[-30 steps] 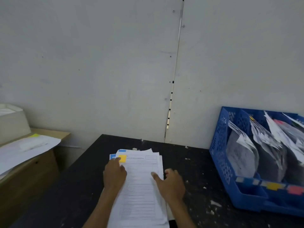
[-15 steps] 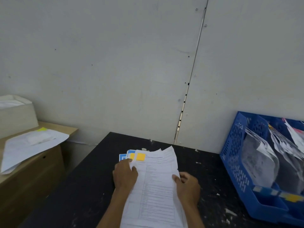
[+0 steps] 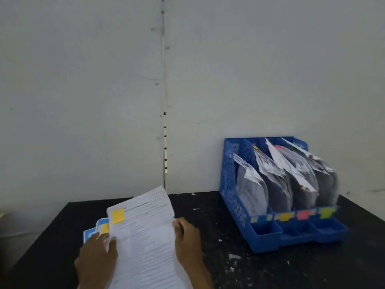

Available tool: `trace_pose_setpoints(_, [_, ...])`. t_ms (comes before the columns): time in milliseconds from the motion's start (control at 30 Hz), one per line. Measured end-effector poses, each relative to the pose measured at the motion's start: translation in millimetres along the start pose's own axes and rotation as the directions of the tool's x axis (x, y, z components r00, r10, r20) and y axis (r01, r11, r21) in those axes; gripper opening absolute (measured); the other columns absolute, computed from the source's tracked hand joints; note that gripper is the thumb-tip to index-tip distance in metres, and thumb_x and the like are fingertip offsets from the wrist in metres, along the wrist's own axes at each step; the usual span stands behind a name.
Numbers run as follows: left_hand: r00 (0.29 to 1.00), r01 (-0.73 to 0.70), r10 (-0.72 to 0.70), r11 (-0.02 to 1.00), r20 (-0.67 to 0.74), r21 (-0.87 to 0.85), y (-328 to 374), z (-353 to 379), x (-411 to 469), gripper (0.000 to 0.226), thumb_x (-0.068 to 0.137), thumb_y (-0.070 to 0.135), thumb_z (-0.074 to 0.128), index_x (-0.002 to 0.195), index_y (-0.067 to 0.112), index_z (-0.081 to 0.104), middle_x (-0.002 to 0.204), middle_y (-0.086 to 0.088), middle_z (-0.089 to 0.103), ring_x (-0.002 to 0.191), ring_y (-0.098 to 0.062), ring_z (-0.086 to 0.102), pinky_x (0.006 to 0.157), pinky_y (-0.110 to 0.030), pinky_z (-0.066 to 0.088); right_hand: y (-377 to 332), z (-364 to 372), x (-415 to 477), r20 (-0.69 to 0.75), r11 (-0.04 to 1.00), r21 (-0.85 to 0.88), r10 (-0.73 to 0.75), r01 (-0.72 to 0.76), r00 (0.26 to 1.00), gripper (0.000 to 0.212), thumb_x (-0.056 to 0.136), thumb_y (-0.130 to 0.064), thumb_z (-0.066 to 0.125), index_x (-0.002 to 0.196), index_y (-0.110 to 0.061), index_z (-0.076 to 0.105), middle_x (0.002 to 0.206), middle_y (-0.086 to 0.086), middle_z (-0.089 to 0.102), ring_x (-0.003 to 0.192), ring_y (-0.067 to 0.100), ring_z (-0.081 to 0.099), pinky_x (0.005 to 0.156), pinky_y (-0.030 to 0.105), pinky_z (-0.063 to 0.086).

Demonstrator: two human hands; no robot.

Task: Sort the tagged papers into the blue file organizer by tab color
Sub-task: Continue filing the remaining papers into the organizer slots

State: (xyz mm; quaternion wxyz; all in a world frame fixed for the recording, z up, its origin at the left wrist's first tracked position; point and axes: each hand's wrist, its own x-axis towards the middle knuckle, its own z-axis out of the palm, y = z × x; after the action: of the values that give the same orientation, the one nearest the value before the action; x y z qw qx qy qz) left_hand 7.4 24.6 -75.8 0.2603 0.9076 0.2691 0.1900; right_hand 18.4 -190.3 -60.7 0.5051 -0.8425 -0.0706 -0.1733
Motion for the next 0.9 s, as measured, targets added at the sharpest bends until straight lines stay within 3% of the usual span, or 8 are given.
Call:
trace_pose_setpoints(133, [0.997, 0.035, -0.018, 0.967, 0.07, -0.252, 17, -10, -1, 0.026, 0.096, 0.025, 0.055, 0.111, 0.007, 0.066, 0.111, -0.017, 0.064, 0.101, -0.033, 0.058, 0.095, -0.036, 0.041, 2, -9, 1, 0.008, 0.988, 0.153, 0.03, -0.031, 1.0, 0.028, 0.098, -0.032, 0.047, 0.077, -0.019, 0.059, 0.064, -0.011, 0.056, 0.058, 0.0, 0.046, 0.054, 0.019, 0.035])
trace_pose_setpoints(233, [0.997, 0.043, -0.072, 0.871, -0.04, -0.49, 27, -18, -5, 0.024, 0.084, 0.013, 0.066, 0.1, -0.005, 0.068, 0.099, -0.024, 0.068, 0.085, -0.036, 0.06, 0.088, -0.021, 0.046, -7, -24, 3, 0.138, 0.932, 0.328, 0.111, -0.152, 0.984, 0.023, 0.083, -0.043, 0.066, 0.089, -0.021, 0.067, 0.08, -0.011, 0.069, 0.071, 0.003, 0.063, 0.064, 0.019, 0.051])
trace_pose_setpoints(333, [0.989, -0.015, -0.08, 0.789, -0.127, -0.614, 57, -24, -14, 0.013, 0.087, 0.002, 0.064, 0.099, -0.002, 0.068, 0.092, -0.023, 0.068, 0.09, -0.035, 0.063, 0.077, -0.01, 0.046, -13, -49, 9, 0.322, 0.901, 0.358, 0.125, -0.243, 0.938, 0.041, 0.064, -0.035, 0.084, 0.099, -0.018, 0.071, 0.097, -0.008, 0.073, 0.09, 0.005, 0.069, 0.076, 0.022, 0.057])
trace_pose_setpoints(400, [0.991, -0.08, -0.017, 0.732, -0.135, -0.676, 89, -27, -18, 0.01, 0.088, 0.002, 0.062, 0.096, 0.002, 0.067, 0.09, -0.019, 0.067, 0.091, -0.031, 0.062, 0.073, -0.016, 0.044, -14, -75, 16, 0.323, 0.89, 0.377, 0.134, -0.257, 0.937, 0.039, 0.066, -0.029, 0.085, 0.099, -0.013, 0.072, 0.097, -0.004, 0.074, 0.09, 0.009, 0.069, 0.076, 0.024, 0.057])
trace_pose_setpoints(567, [0.973, -0.21, 0.204, 0.612, -0.104, -0.762, 187, -37, -31, 0.011, 0.093, 0.009, 0.058, 0.094, 0.015, 0.066, 0.091, -0.008, 0.069, 0.084, -0.027, 0.063, 0.078, -0.039, 0.051, -17, -174, 42, 0.068, 0.923, 0.362, 0.109, -0.126, 0.992, 0.021, 0.081, -0.023, 0.076, 0.099, -0.013, 0.073, 0.092, -0.004, 0.074, 0.084, 0.009, 0.069, 0.07, 0.02, 0.055])
trace_pose_setpoints(700, [0.908, -0.305, 0.41, 0.512, -0.083, -0.803, 273, -35, -50, 0.019, 0.1, 0.014, 0.047, 0.102, 0.015, 0.065, 0.092, -0.001, 0.069, 0.086, -0.015, 0.066, 0.075, -0.031, 0.056, -20, -263, 44, -0.189, 0.944, 0.33, 0.037, 0.028, 0.981, 0.01, 0.085, -0.018, 0.072, 0.094, -0.017, 0.071, 0.084, -0.012, 0.074, 0.078, 0.004, 0.07, 0.062, 0.015, 0.053])
trace_pose_setpoints(833, [0.793, -0.474, 0.608, 0.567, -0.045, -0.673, 344, -10, -56, 0.026, 0.103, 0.026, 0.041, 0.099, 0.017, 0.065, 0.086, 0.015, 0.063, 0.078, 0.006, 0.055, 0.068, -0.004, 0.04, -18, -324, 27, -0.504, 0.951, 0.277, 0.024, 0.135, 0.863, 0.011, 0.082, -0.027, 0.071, 0.092, -0.024, 0.066, 0.08, -0.014, 0.071, 0.077, 0.003, 0.067, 0.058, 0.015, 0.051])
trace_pose_setpoints(900, [0.718, -0.478, 0.691, 0.577, 0.084, -0.662, 379, 2, -62, 0.034, 0.103, 0.033, 0.038, 0.09, 0.014, 0.063, 0.084, 0.008, 0.061, 0.075, -0.001, 0.054, 0.066, -0.009, 0.039, -13, -343, 20, -0.638, 0.973, 0.194, 0.03, 0.123, 0.77, 0.024, 0.083, -0.035, 0.069, 0.099, -0.017, 0.065, 0.087, -0.008, 0.067, 0.081, 0.011, 0.065, 0.061, 0.024, 0.051])
